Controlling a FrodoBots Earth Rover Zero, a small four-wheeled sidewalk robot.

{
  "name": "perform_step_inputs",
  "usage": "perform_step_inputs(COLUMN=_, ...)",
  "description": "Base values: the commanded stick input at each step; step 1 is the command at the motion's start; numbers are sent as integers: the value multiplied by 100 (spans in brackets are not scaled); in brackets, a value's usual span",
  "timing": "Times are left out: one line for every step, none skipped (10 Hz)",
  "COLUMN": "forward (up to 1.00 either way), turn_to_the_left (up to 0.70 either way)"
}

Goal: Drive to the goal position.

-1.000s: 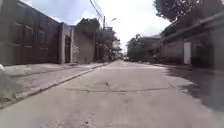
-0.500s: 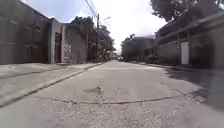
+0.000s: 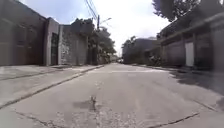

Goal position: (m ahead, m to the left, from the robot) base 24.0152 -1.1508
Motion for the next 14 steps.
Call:
perform_step_inputs(forward=100, turn_to_the_left=0)
perform_step_inputs(forward=100, turn_to_the_left=0)
perform_step_inputs(forward=100, turn_to_the_left=0)
perform_step_inputs(forward=100, turn_to_the_left=0)
perform_step_inputs(forward=100, turn_to_the_left=0)
perform_step_inputs(forward=100, turn_to_the_left=0)
perform_step_inputs(forward=100, turn_to_the_left=0)
perform_step_inputs(forward=100, turn_to_the_left=0)
perform_step_inputs(forward=100, turn_to_the_left=0)
perform_step_inputs(forward=100, turn_to_the_left=-1)
perform_step_inputs(forward=100, turn_to_the_left=-1)
perform_step_inputs(forward=100, turn_to_the_left=-2)
perform_step_inputs(forward=100, turn_to_the_left=-6)
perform_step_inputs(forward=100, turn_to_the_left=-14)
